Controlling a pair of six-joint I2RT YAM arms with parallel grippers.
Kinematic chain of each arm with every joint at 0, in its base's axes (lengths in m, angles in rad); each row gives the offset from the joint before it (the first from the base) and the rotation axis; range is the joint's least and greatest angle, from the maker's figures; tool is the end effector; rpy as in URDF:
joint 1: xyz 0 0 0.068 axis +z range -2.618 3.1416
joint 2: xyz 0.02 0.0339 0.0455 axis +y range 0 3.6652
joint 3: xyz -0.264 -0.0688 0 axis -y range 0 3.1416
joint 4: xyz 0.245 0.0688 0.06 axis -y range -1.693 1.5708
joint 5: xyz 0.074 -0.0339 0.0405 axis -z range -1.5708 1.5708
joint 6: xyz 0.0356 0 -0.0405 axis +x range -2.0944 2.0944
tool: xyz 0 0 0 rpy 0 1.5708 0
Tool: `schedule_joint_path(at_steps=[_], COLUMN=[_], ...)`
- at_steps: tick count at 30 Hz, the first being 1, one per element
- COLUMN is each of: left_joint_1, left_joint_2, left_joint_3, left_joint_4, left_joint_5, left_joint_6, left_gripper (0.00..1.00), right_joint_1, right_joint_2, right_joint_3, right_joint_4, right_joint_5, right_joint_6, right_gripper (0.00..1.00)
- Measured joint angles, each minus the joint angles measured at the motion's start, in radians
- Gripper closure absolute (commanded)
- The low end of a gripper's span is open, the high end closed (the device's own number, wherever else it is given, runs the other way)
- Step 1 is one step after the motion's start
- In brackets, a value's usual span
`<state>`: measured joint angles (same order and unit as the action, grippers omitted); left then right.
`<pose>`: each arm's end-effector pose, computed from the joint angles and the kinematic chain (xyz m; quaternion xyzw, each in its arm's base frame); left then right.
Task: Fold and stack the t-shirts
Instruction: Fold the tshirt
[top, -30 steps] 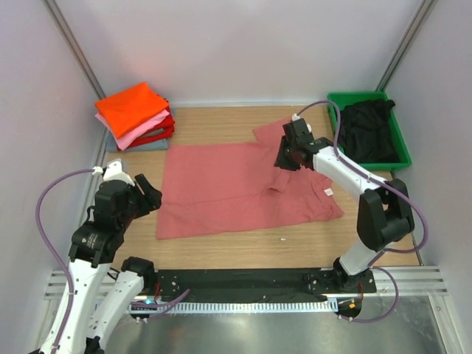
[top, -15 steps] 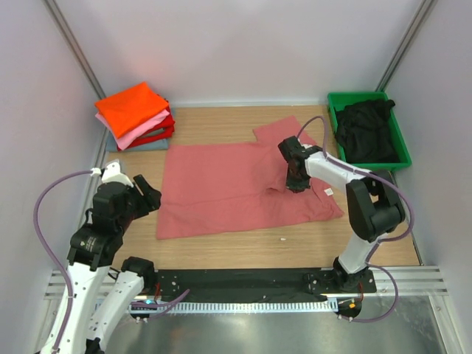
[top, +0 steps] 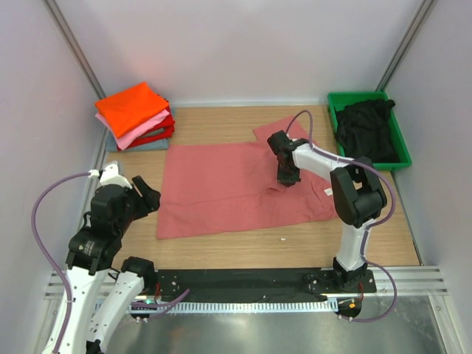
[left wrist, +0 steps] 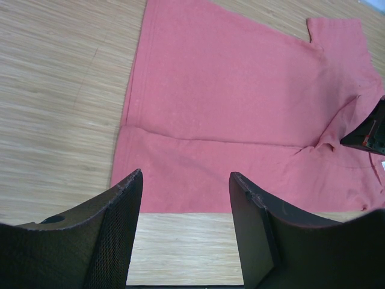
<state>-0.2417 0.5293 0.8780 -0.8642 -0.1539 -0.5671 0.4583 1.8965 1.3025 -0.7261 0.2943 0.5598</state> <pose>0.0954 -0.0179 0.3331 -0.1777 0.8438 -0.1365 0.4877 0.3345 0.1535 0.1715 0.0681 0.9792 -0.0668 0.1789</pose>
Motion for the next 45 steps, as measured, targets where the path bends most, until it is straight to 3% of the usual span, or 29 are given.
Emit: schedule_joint_path(at_steps=[11, 17, 20, 21, 24, 28, 32, 35, 37, 40, 45], left_joint_1=[0.0, 0.0, 0.0, 0.0, 0.0, 0.0, 0.0, 0.0, 0.0, 0.0, 0.0], left_joint_2=[-0.013, -0.015, -0.019, -0.019, -0.019, -0.025, -0.026, -0.026, -0.026, -0.026, -0.026], left_joint_3=[0.0, 0.0, 0.0, 0.0, 0.0, -0.002, -0.004, -0.005, -0.005, -0.005, -0.005], left_joint_4=[0.0, 0.0, 0.0, 0.0, 0.0, 0.0, 0.0, 0.0, 0.0, 0.0, 0.0], left_joint_5=[0.0, 0.0, 0.0, 0.0, -0.001, -0.002, -0.002, -0.002, -0.002, -0.002, -0.002], left_joint_6=[0.0, 0.0, 0.0, 0.0, 0.0, 0.0, 0.0, 0.0, 0.0, 0.0, 0.0], left_gripper=[0.39, 0.39, 0.39, 0.4, 0.4, 0.4, 0.41, 0.41, 0.42, 0.42, 0.42], right_joint_1=[0.005, 0.005, 0.006, 0.006, 0.005, 0.005, 0.004, 0.0, 0.0, 0.0, 0.0], right_joint_2=[0.106, 0.175, 0.188, 0.19, 0.185, 0.109, -0.069, -0.175, -0.22, -0.233, -0.185], right_joint_3=[0.181, 0.343, 0.372, 0.378, 0.381, 0.294, 0.15, 0.077, 0.024, -0.055, -0.124], right_joint_4=[-0.037, -0.019, 0.054, 0.068, 0.103, 0.124, 0.102, 0.079, 0.079, 0.071, 0.034], right_joint_5=[-0.029, -0.148, -0.265, -0.29, -0.309, -0.235, -0.098, -0.035, -0.005, 0.019, 0.039], right_joint_6=[0.01, 0.021, 0.025, 0.027, 0.022, 0.019, 0.028, 0.035, 0.039, 0.048, 0.066], right_gripper=[0.93, 0.91, 0.71, 0.53, 0.38, 0.36, 0.35, 0.37, 0.45, 0.53, 0.53])
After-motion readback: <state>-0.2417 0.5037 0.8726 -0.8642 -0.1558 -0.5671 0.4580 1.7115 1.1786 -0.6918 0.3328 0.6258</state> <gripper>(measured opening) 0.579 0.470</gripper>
